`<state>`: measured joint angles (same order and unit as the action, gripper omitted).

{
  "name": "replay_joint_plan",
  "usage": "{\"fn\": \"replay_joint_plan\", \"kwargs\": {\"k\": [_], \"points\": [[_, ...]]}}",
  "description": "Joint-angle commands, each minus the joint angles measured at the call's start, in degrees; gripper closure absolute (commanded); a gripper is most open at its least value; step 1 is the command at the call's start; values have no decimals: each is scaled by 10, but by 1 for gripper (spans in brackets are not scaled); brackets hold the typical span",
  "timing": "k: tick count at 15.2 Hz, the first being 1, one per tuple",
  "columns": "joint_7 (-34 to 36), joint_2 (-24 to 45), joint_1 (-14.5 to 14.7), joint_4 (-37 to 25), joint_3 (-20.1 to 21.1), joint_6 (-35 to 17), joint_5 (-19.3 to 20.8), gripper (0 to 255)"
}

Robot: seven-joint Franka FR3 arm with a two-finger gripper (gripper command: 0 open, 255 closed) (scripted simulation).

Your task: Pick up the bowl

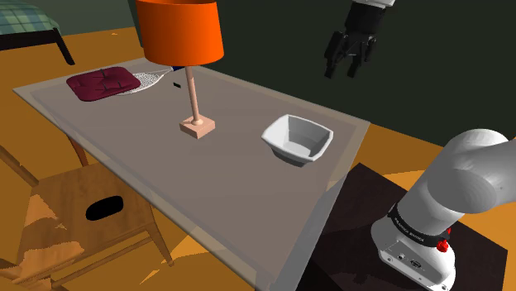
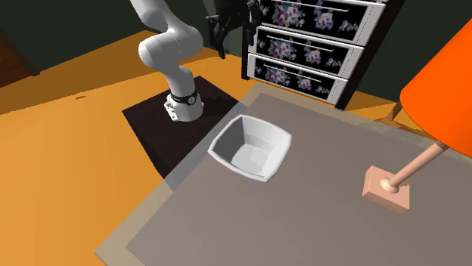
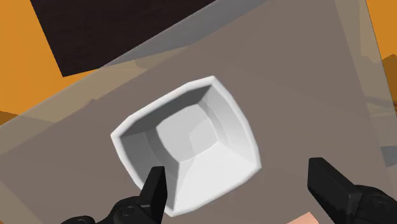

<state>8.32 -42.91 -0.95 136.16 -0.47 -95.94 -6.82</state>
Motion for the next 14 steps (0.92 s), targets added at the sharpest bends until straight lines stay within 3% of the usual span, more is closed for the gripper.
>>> {"fn": "replay_joint_plan", "kwargs": {"k": [1,8,14], "points": [[0,0,0,0,0,0,0,0],[-150,84,4,35,-103,-85,-7,0],[-292,203,19,22,-186,-145,-43,0]]}}
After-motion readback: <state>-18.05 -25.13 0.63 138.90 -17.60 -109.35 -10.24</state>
